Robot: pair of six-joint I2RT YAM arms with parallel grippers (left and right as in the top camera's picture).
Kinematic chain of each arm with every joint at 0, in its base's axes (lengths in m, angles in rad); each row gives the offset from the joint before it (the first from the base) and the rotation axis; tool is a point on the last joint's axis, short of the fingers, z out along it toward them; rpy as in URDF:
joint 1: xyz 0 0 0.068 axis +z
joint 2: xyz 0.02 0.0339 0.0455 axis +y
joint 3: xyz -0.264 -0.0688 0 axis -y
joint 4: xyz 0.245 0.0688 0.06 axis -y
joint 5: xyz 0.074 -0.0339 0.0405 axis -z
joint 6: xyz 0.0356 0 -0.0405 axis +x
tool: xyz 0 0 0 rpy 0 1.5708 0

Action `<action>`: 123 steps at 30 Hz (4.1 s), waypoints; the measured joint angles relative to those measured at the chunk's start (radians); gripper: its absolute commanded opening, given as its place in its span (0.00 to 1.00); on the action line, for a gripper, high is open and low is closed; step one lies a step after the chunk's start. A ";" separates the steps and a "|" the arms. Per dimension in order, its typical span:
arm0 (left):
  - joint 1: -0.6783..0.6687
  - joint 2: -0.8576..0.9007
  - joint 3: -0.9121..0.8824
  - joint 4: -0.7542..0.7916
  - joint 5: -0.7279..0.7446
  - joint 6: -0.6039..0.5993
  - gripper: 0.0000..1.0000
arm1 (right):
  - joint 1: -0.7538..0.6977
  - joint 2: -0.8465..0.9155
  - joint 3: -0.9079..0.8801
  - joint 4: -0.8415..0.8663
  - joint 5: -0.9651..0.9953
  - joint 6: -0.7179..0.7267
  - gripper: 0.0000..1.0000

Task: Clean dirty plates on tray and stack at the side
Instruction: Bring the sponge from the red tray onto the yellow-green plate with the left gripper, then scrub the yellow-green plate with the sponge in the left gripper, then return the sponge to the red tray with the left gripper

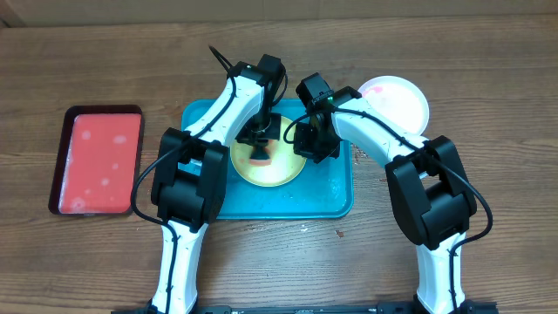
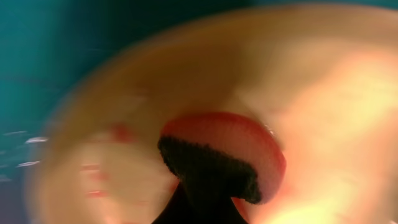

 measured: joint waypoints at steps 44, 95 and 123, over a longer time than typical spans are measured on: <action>0.103 0.079 0.103 -0.277 0.301 0.241 0.37 | 0.000 0.000 0.000 0.009 -0.001 0.003 0.04; 0.024 0.084 0.152 -0.167 0.189 -0.043 0.05 | -0.001 0.001 0.000 0.010 0.003 0.010 0.04; 0.484 -0.126 0.456 -0.398 0.006 -0.162 0.04 | 0.111 -0.029 0.150 -0.098 0.230 -0.111 0.04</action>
